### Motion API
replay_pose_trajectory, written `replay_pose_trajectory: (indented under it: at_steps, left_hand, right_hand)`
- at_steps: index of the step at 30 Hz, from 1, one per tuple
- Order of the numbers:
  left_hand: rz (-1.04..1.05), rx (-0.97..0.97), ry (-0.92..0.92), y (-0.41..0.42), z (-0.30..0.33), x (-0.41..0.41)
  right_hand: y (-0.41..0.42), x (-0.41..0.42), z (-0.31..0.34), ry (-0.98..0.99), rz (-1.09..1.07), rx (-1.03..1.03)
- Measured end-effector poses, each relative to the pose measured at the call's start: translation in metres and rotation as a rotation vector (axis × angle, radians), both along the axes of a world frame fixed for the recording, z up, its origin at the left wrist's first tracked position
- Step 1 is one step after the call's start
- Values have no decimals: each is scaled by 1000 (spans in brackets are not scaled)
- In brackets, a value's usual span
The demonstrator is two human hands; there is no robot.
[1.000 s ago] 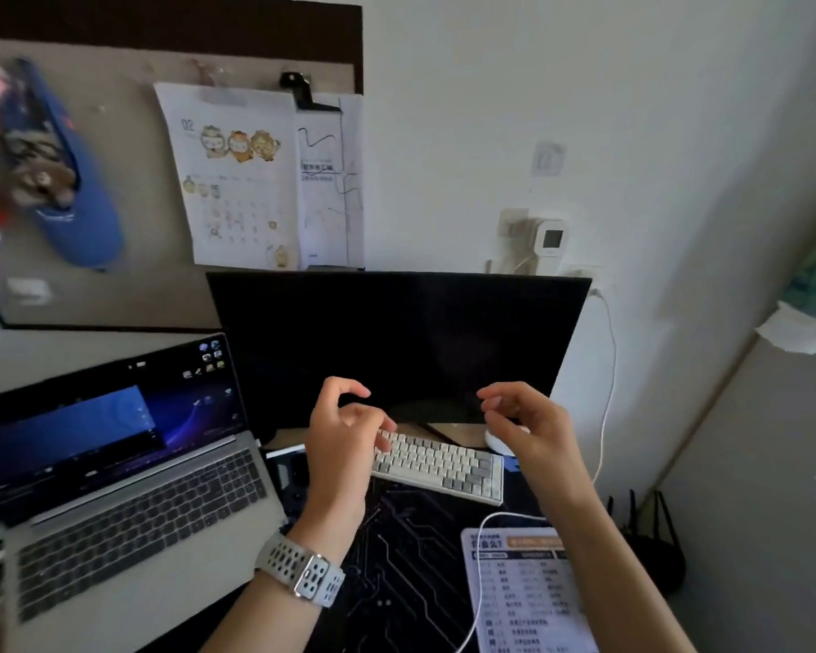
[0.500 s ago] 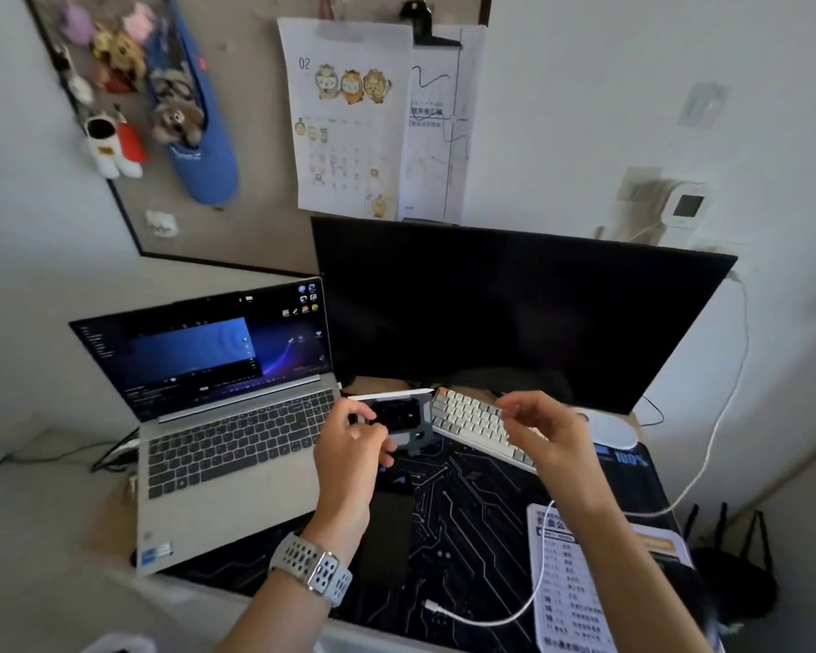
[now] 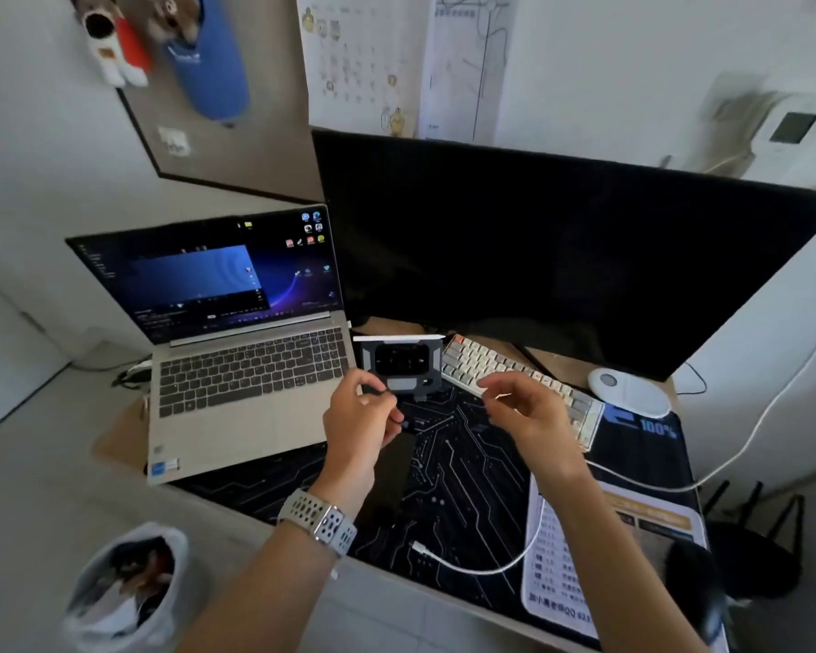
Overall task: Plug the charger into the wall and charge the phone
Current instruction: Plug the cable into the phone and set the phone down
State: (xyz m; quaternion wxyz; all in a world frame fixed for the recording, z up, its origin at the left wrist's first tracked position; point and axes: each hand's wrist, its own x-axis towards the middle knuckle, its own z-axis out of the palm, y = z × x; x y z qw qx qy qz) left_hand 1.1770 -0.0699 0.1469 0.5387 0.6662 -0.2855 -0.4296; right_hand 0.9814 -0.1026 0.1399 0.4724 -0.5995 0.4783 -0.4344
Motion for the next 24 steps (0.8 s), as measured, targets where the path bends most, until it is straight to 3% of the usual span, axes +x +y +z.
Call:
replay_pose_trajectory:
  at_steps: [9, 14, 20, 24]
  left_hand:
    - [-84, 244, -89, 2, -71, 3]
    - [-250, 401, -416, -1, -102, 13]
    - [-367, 446, -546, -9, -126, 19]
    - [-554, 557, -858, -12, -142, 20]
  right_hand:
    - [4, -2, -47, 87, 42, 123]
    - [5, -4, -80, 183, 45, 198]
    - [18, 2, -119, 277, 48, 320]
    - [28, 6, -137, 334, 18, 374]
